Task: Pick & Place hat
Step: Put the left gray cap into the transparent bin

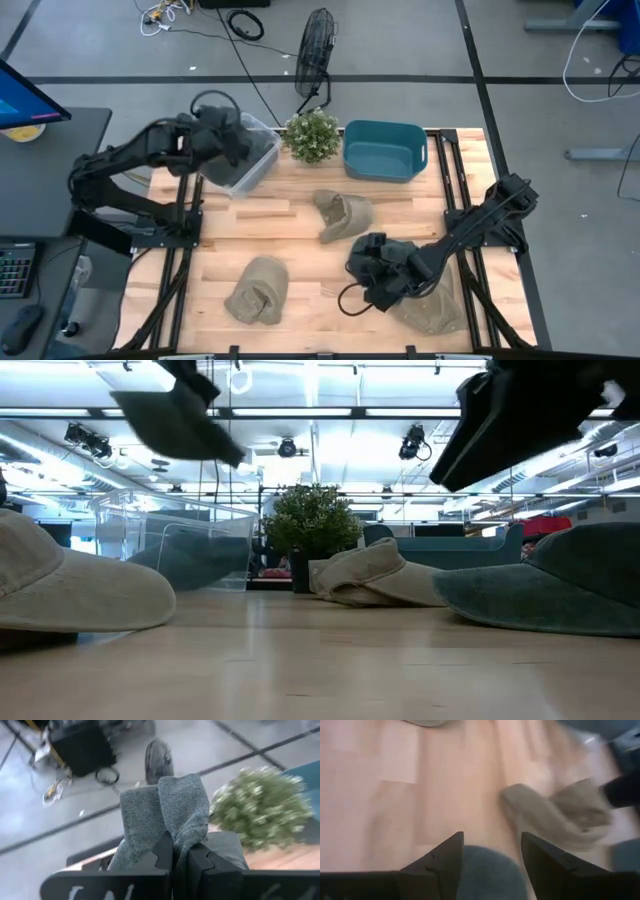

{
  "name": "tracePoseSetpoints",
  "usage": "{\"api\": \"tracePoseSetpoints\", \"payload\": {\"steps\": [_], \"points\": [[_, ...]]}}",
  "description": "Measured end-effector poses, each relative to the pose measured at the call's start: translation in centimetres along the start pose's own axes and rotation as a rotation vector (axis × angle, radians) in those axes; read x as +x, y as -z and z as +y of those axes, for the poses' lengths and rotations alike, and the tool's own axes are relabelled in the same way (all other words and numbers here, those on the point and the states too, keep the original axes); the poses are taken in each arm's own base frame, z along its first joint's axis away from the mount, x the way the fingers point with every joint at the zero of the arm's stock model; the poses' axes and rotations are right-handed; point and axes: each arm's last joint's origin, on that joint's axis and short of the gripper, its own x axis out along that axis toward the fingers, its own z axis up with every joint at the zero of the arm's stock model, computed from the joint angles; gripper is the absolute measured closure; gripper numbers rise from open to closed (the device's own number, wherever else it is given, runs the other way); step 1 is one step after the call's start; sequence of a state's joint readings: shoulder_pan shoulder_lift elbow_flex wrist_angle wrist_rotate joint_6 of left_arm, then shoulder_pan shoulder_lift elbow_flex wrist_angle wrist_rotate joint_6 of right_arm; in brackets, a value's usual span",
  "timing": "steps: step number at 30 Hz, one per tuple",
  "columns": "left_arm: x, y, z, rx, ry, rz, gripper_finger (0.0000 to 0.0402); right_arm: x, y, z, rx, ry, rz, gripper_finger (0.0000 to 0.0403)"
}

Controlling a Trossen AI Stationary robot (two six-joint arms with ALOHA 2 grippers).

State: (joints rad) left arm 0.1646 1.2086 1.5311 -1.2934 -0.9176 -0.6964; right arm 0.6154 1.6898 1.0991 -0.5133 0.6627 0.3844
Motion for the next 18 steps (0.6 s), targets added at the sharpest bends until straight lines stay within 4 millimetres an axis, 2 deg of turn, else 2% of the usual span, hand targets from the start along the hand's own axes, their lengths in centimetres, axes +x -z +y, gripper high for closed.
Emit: {"api": "tracePoseSetpoints", "payload": {"steps": [6, 12, 18], "points": [[2.8, -0.3, 0.8, -0.045, -0.067, 0.044, 0.0383, -2.5, -0.9, -1.6, 0.046, -0.092, -0.030, 0.0199], [7.8, 2.0, 0.8, -0.040, -0.135, 0.088, 0.0382, -4.7, -1.6, -3.3, 0.095, -0.114, -0.092, 0.0199], [12.5, 4.5, 0.4, -0.028, -0.159, 0.039, 0.0382, -5.0, -1.6, -3.5, 0.097, -0.120, -0.095, 0.0199]]}}
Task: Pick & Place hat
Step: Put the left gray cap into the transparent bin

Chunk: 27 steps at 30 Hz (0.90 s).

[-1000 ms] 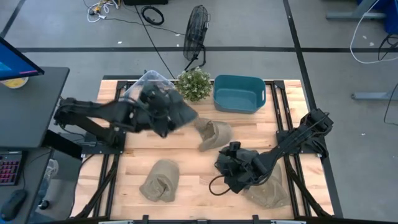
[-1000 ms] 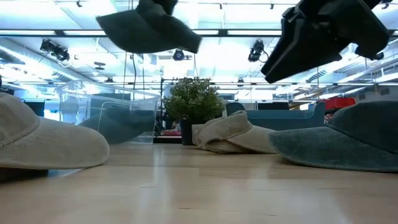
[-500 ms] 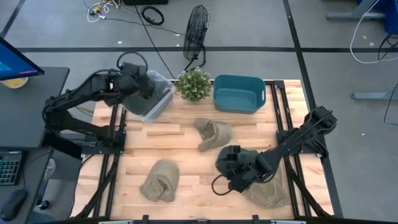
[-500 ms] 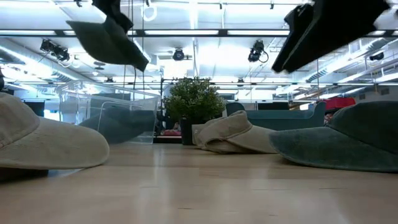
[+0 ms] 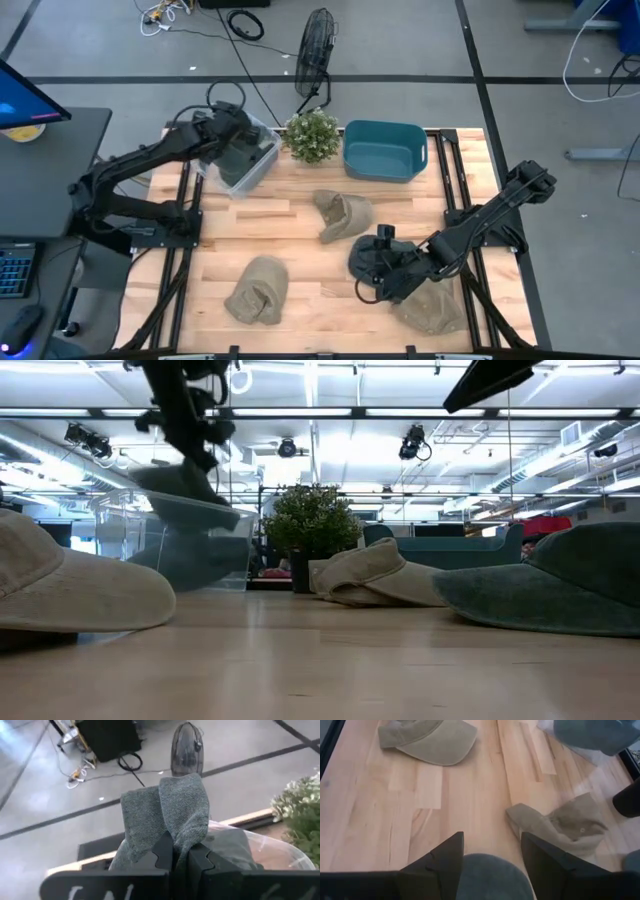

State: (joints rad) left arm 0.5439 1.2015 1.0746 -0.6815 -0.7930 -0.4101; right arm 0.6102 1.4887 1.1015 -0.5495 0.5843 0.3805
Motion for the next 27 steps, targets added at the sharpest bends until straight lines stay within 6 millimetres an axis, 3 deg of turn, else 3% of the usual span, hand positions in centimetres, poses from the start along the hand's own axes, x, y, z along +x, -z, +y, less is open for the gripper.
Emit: {"api": "tracePoseSetpoints", "payload": {"steps": [8, 15, 22, 27], "points": [[2.0, 4.1, -1.1, 0.032, 0.149, 0.142, 0.0381, 0.2, 0.1, 0.1, -0.031, 0.004, 0.009, 0.0199], [2.8, 5.8, -0.1, 0.113, 0.151, 0.286, 0.0373, 0.2, 0.1, 0.0, -0.029, 0.005, 0.009, 0.0199], [3.4, 5.8, 0.7, 0.151, 0.136, 0.318, 0.0307, 0.2, 0.1, 0.0, -0.029, 0.005, 0.009, 0.0199], [3.4, 5.9, 0.5, 0.120, 0.285, 0.392, 0.0257, 0.2, 0.1, 0.0, -0.017, 0.005, 0.009, 0.0199]]}}
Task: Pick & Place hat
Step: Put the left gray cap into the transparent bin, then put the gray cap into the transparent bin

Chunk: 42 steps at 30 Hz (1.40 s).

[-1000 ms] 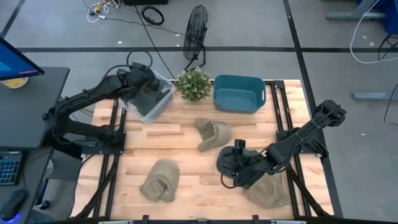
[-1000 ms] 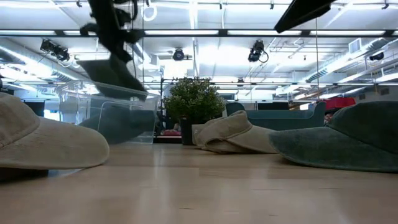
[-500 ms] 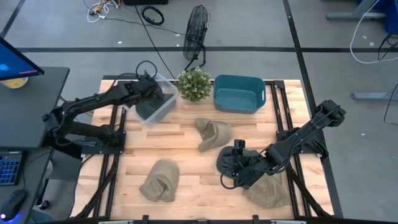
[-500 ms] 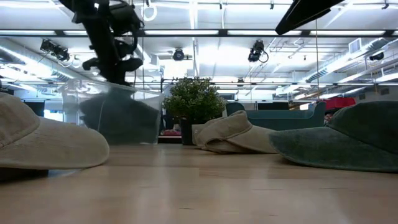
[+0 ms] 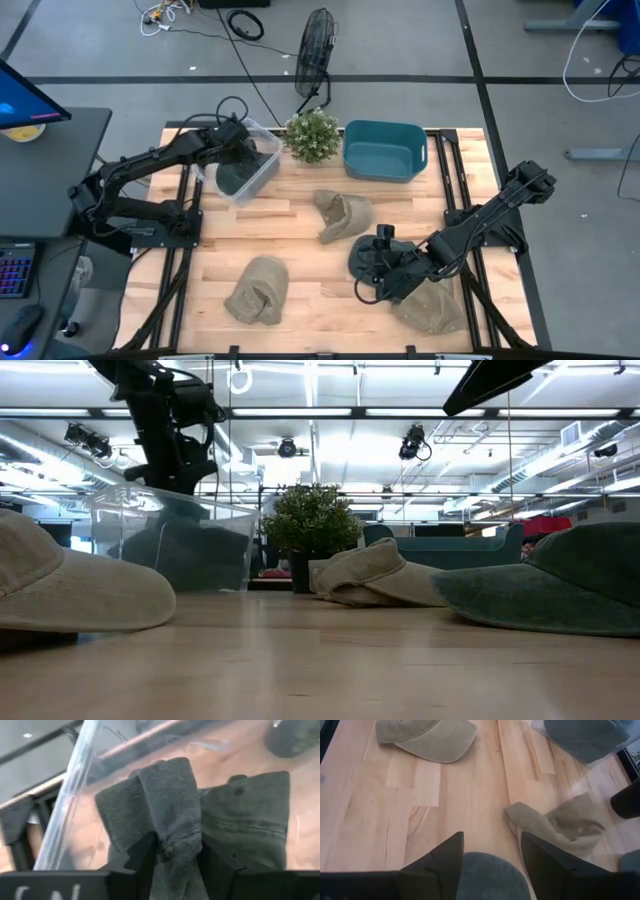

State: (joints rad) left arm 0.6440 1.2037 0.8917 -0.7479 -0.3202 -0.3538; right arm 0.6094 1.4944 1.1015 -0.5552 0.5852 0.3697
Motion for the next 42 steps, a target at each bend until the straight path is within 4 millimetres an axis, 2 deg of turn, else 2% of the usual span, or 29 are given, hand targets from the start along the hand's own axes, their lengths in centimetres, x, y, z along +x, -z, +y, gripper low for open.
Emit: {"api": "tracePoseSetpoints", "payload": {"steps": [5, 13, 17, 24, 30, 34, 42], "points": [[-0.9, -0.6, -0.4, 0.023, 0.032, -0.018, 0.0233, 0.0, 0.2, 0.0, 0.054, -0.002, 0.017, 0.0199], [-6.3, -4.5, -1.3, 0.041, 0.119, -0.184, 0.0240, 0.0, 0.8, -0.2, 0.247, 0.013, 0.081, 0.0199], [-8.3, -5.1, -2.5, 0.106, 0.179, -0.250, 0.0243, 0.0, 1.0, -0.3, 0.393, 0.029, 0.095, 0.0199], [-9.8, -3.5, -5.5, 0.349, 0.270, -0.289, 0.0243, 0.0, 2.2, -0.6, 0.687, 0.102, 0.207, 0.0199], [-11.8, -2.3, -8.4, 0.508, 0.392, -0.408, 0.0244, 1.3, 3.4, 0.0, 0.769, 0.161, 0.320, 0.0199], [-13.0, -1.0, -9.8, 0.587, 0.455, -0.427, 0.0244, 2.6, 4.1, 0.9, 0.813, 0.179, 0.393, 0.0199], [-15.1, 1.9, -11.9, 0.605, 0.596, -0.406, 0.0244, 4.9, 5.8, 1.6, 0.880, 0.296, 0.501, 0.0199]]}}
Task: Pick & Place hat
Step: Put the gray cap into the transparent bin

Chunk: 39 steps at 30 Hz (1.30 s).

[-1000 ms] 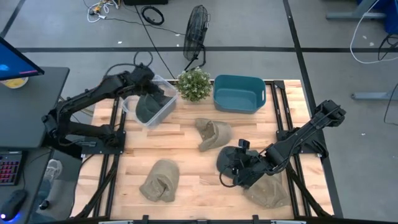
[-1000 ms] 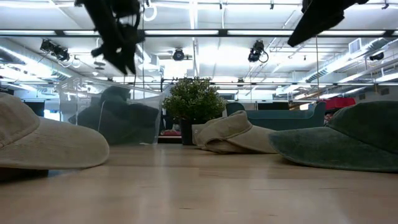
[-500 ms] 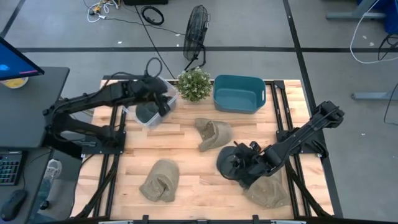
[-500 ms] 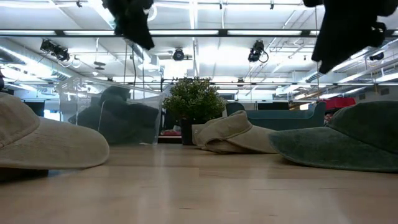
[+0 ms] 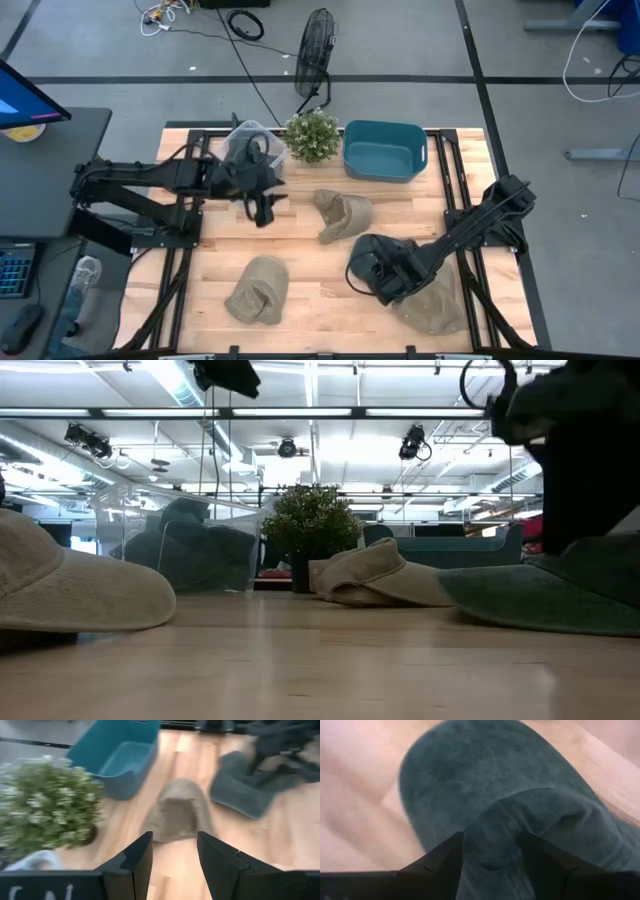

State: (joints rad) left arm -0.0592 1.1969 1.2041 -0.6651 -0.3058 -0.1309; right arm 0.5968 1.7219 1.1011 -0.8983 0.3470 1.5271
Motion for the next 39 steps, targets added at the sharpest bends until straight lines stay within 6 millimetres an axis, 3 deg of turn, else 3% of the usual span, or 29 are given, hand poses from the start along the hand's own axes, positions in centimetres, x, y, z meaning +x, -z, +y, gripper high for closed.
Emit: {"api": "tracePoseSetpoints", "payload": {"steps": [7, 12, 15, 19, 22, 27, 32, 39], "points": [[-0.6, 0.3, -2.0, 0.025, 0.050, -0.009, 0.0244, 1.1, -0.5, 0.0, 0.076, 0.043, 0.004, 0.0199], [-0.8, 0.3, -2.3, 0.012, 0.052, -0.010, 0.0244, 1.3, -1.0, 0.3, -0.023, 0.019, 0.003, 0.0209], [-0.8, 0.3, -2.3, 0.001, 0.052, -0.009, 0.0244, 1.4, -1.5, 0.6, -0.110, -0.018, 0.000, 0.0243], [-0.8, 0.4, -2.3, -0.013, 0.052, -0.006, 0.0244, 1.6, -2.0, 1.1, -0.227, -0.070, 0.015, 0.0327], [-0.8, 0.4, -2.3, -0.014, 0.052, -0.006, 0.0244, 1.6, -2.1, 1.3, -0.349, -0.102, 0.026, 0.0388], [-0.8, 0.4, -2.3, 0.005, 0.052, -0.006, 0.0244, 0.0, -2.3, 2.0, -0.578, -0.193, 0.012, 0.0391], [-0.6, 0.4, -2.7, 0.016, 0.153, 0.014, 0.0247, -3.0, -2.8, 3.4, -0.971, -0.295, -0.098, 0.0397], [2.3, 1.0, -6.4, 0.205, 0.301, 0.052, 0.0254, -4.1, -3.5, 4.4, -1.540, -0.314, -0.261, 0.0400]]}}
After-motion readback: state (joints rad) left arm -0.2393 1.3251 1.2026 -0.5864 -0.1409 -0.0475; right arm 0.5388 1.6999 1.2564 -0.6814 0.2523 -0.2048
